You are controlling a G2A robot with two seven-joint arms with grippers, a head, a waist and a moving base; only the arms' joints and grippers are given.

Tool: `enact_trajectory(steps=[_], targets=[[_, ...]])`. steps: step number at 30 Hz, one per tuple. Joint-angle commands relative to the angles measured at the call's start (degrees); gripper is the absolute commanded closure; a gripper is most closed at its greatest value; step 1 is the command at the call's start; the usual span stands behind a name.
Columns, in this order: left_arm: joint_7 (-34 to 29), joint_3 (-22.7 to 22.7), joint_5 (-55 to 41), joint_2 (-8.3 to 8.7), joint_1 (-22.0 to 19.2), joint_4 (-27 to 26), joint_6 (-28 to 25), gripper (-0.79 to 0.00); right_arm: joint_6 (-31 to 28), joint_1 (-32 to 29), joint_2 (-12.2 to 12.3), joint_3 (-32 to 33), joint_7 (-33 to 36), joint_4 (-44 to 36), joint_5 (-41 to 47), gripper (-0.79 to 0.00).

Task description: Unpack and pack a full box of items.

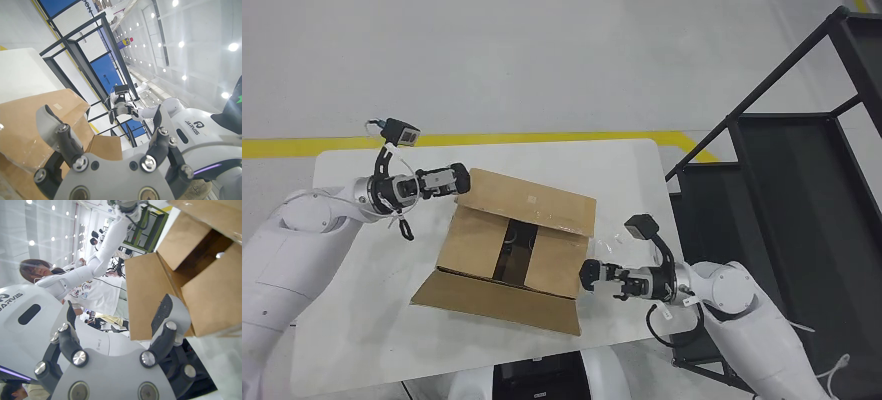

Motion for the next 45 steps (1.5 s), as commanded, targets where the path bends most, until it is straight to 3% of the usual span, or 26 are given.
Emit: enact_trajectory(steps=[1, 7, 18, 30, 37, 45], targets=[[0.0, -2.02, -0.84, 0.69, 1.64, -0.68, 0.02, -0.785, 0.49, -1.17, 0.27, 1.25, 0.46, 1.06, -0.45, -0.785], [1.59, -6.3, -2.86, 1.62, 5.56, -2.56, -1.56, -0.785, 3.29, -4.28, 0.71, 3.35, -1.18, 4.02, -1.49, -0.785], [1.59, -6.3, -2.86, 1.62, 5.56, -2.56, -1.56, -0.785, 3.46, -4.14, 1.14, 1.36, 2.82, 4.34, -3.26, -0.785], [1.59, -6.3, -2.86, 1.62, 5.56, -2.56, -1.56, -0.785, 8.32, -5.03, 2.05, -0.37, 8.75, 3.74, -7.04, -0.785], [1.59, -6.3, -2.86, 1.62, 5.56, -2.56, -1.56, -0.785, 7.76, -4.38, 1.87, -4.83, 11.99, 3.67, -1.86, -0.785], [1.59, -6.3, -2.86, 1.62, 5.56, -2.56, -1.56, -0.785, 6.55, 0.4, 0.92, -11.37, 13.83, 5.26, 6.72, -0.785]])
